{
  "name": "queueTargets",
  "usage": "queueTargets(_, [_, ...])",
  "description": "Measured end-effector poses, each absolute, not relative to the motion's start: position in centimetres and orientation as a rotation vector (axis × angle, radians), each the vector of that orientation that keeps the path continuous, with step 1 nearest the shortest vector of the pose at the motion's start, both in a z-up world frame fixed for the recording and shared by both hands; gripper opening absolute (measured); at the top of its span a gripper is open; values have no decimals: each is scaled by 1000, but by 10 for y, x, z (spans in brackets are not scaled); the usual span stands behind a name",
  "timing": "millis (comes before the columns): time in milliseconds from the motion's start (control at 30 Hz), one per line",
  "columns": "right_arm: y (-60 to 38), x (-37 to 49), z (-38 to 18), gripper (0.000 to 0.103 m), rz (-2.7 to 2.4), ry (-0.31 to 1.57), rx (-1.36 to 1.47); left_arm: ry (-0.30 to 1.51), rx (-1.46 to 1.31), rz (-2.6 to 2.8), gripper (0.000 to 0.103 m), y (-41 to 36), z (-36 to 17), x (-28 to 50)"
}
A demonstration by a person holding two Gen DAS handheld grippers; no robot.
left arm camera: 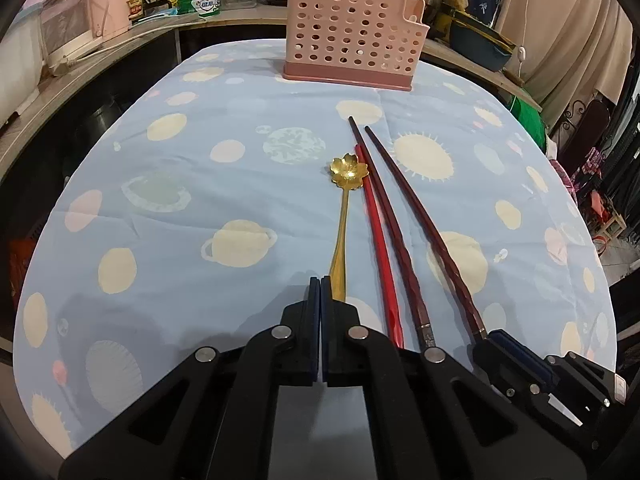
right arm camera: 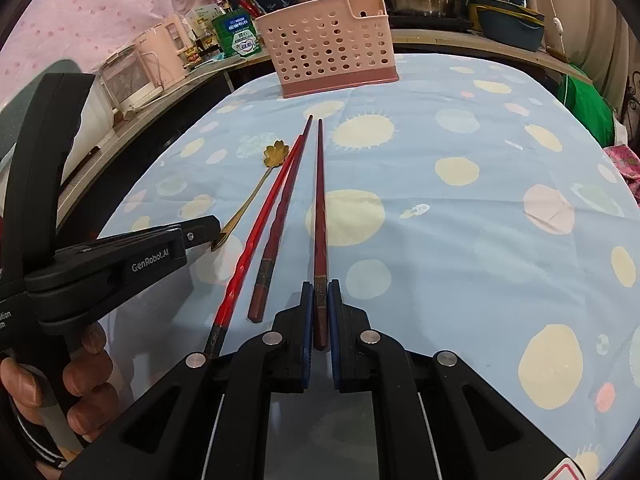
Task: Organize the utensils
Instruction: 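Grasp a dark-red chopstick with the right tool while the left tool grasps the gold spoon, then carry the gold spoon and dark-red chopstick into the pink basket and open both tools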
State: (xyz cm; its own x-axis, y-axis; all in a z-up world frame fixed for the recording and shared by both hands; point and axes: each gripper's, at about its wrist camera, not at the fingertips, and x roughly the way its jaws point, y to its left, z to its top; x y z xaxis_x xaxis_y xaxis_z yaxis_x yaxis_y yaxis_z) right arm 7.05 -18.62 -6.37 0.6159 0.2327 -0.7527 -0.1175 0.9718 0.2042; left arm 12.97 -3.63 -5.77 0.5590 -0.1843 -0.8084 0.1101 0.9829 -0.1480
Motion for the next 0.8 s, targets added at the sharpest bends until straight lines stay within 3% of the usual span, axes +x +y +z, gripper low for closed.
queueTargets(400, [-187, 69, -64, 7, 202, 894, 149, 997, -168, -224, 9, -37, -61, 133])
queueTargets(467, [-188, 70, -64, 7, 201, 896, 154, 1001, -181, -238, 13, -37, -60, 132])
queueTargets(533, [-188, 70, -64, 7, 199, 897, 158, 993, -181, -237, 26, -38, -59, 131])
queueTargets(700, [-189, 71, -66, 7, 203, 903, 161, 987, -151, -228, 25, -43, -60, 130])
queueTargets(800, [-189, 71, -66, 7, 202, 903, 162, 986, -125, -227, 10, -46, -61, 127])
